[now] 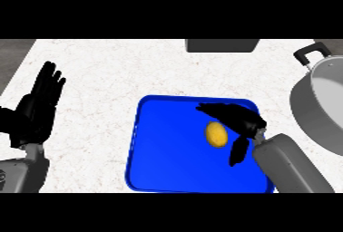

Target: Pick the lemon from the tray and place it in the pot

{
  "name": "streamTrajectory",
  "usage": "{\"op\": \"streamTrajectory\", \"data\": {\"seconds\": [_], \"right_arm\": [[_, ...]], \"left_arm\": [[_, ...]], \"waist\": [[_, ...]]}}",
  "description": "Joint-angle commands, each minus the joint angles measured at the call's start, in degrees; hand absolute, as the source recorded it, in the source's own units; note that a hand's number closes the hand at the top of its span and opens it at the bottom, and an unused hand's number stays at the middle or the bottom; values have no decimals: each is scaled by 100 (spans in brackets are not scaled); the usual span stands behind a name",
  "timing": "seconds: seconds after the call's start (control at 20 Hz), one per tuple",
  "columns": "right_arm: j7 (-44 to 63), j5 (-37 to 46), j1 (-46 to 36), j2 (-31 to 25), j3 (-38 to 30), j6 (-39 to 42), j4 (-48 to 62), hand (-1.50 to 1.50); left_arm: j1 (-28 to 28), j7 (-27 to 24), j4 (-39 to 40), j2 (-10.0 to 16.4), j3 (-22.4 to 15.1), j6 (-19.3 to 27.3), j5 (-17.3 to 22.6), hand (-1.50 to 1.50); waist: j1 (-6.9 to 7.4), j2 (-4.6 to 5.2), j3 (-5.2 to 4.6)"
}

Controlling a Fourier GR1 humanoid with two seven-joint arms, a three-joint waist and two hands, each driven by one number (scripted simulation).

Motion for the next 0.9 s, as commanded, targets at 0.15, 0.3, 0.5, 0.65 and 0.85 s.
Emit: {"op": "streamTrajectory", "data": {"seconds": [0.15,0.3,0.5,0.65,0.85], "right_arm": [[-425,687,-195,404,-179,-422,1022,-150],[-507,891,-31,359,-187,-423,1028,-150],[-1280,1255,-360,379,28,-807,1648,150],[-1657,1380,-608,468,6,-959,1866,150],[-1452,1574,-291,788,-26,-990,1580,150]], "left_arm": [[-9,291,-266,-90,145,-60,-147,0],[114,84,-250,-312,34,-53,-285,0],[-55,288,-201,-182,233,-157,-172,0],[-261,253,27,-295,126,-191,-256,0],[49,24,-41,-343,256,-301,-299,0]], "waist": [[17,3,1],[5,-1,0],[43,11,2],[26,13,2],[10,1,0]]}}
